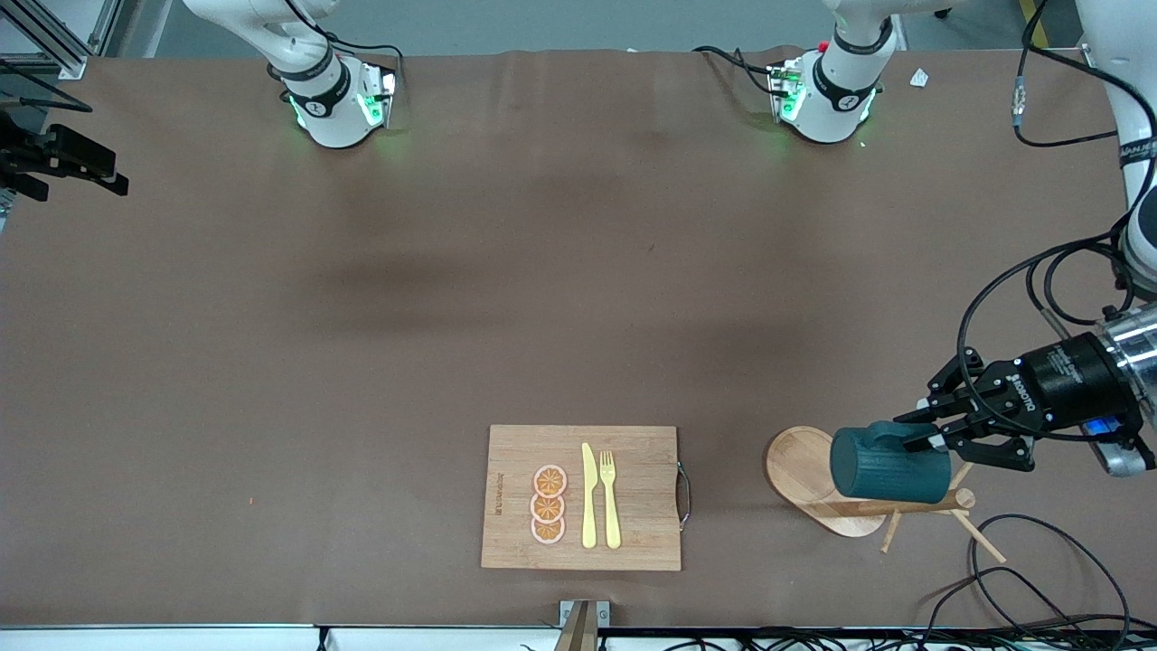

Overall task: Pass cup and hang on rack
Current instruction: 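Lift the mug with the left gripper and carry it toward the rack, then hang the mug handle onto a rack peg with the left gripper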

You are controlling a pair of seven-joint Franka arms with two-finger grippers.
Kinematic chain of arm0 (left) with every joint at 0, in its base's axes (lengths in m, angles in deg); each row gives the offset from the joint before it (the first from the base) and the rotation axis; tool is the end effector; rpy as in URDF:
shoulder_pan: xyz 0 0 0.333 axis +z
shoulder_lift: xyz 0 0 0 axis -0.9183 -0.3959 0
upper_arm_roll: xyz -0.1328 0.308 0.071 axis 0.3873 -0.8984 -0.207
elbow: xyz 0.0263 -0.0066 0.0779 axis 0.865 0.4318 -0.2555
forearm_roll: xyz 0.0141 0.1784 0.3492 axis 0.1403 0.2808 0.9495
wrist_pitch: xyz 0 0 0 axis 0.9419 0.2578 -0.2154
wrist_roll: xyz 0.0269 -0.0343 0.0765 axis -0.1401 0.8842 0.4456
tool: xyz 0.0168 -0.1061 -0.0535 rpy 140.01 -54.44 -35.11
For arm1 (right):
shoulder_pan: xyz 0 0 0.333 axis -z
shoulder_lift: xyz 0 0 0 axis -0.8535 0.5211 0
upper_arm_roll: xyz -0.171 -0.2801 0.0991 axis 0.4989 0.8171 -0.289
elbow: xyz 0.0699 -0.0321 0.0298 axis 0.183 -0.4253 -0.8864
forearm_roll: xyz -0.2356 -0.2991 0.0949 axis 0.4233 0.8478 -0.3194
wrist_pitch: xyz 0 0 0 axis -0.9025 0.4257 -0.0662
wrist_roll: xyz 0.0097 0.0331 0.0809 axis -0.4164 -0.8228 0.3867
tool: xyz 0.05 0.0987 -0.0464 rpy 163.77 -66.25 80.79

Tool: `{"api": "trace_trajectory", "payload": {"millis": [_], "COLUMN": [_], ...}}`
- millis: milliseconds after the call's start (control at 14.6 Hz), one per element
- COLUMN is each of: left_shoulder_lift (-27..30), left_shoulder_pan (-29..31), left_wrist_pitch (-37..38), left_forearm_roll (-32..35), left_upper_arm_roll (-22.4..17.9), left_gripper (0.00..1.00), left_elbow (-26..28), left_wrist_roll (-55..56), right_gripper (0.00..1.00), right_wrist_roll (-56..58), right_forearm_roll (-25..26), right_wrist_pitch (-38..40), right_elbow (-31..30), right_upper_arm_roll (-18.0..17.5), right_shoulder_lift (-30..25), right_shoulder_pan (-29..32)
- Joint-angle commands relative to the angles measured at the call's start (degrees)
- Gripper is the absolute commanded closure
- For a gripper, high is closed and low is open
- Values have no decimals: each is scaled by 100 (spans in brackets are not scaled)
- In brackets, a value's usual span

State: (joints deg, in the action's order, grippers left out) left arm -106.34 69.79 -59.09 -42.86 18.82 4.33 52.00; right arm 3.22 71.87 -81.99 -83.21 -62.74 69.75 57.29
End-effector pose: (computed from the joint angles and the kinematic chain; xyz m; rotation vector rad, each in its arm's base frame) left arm 0.7383 -0.0648 0.5476 1.7413 1.3814 -0.4460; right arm 0.5082 -0.0318 0.6677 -3.0955 -0.0702 0.1821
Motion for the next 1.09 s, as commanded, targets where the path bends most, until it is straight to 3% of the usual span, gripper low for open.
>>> {"api": "trace_trajectory", "payload": {"millis": [0,1025], "left_shoulder_lift": [-142,-617], "left_shoulder_pan": [207,269], "left_wrist_pitch": [-30,-4], "left_forearm_roll": [-547,-1093], "left_upper_arm_roll": [36,54], "left_gripper": [100,100], "left_elbow": [-26,-26], "left_wrist_roll": [-290,-597], "right_gripper": [0,0], "right_wrist_roll": [-76,-67], "right_forearm_roll": [62,71], "right_wrist_pitch": [-19,-10], "right_elbow": [-110,-101], "right_upper_arm_roll": [-6,-6], "right_shoulder_lift": [-103,-112], "right_shoulder_pan": [-37,-81]}}
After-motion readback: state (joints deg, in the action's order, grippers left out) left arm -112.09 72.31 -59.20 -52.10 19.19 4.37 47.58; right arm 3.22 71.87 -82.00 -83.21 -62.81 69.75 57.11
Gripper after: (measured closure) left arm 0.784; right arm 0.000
